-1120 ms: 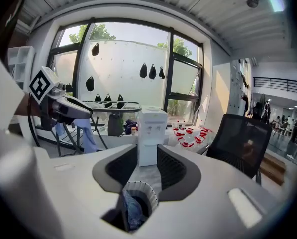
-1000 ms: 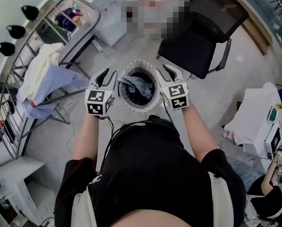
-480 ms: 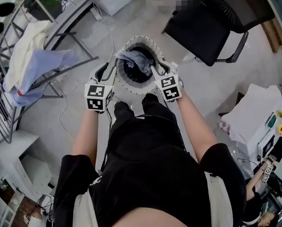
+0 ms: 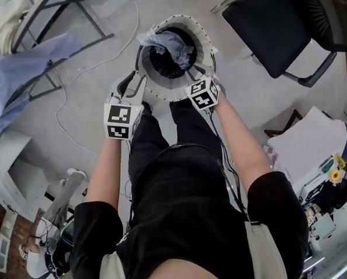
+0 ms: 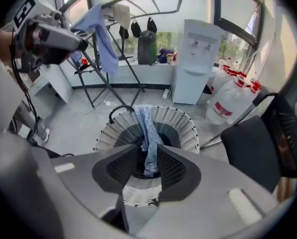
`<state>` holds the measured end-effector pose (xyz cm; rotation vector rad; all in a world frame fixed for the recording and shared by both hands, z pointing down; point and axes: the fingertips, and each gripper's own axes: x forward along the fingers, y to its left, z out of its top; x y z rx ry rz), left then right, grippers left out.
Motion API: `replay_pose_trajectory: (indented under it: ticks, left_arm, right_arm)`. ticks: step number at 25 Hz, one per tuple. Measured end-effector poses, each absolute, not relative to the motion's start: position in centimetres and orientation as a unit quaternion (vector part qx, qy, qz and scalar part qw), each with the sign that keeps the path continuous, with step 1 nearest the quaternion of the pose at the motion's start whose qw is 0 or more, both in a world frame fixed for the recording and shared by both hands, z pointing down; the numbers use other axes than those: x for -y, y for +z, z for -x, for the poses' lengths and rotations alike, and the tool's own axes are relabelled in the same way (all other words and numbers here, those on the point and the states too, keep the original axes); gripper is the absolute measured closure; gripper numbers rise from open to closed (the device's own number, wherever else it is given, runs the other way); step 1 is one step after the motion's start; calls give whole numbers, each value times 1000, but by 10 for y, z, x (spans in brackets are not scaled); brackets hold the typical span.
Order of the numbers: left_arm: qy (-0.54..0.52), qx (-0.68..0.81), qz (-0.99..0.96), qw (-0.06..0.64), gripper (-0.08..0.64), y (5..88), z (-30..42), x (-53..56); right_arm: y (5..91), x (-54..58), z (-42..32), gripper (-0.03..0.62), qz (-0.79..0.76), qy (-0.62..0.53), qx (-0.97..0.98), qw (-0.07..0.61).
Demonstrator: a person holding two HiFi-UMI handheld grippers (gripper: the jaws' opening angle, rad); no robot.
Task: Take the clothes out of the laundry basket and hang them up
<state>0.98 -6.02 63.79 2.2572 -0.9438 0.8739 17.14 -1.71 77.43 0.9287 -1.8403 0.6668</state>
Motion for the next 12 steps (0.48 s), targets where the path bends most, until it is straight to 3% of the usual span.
replay_pose_trajectory:
  ticks: [8, 12]
  left_arm:
    - [320, 364, -818, 308, 430, 750, -6, 76]
    - [333, 367, -804, 329, 431, 799, 6, 69]
  right_arm:
    - [956, 11, -153, 451, -251, 245, 725, 592]
    - [1044, 5, -162, 449, -268, 242, 680, 638]
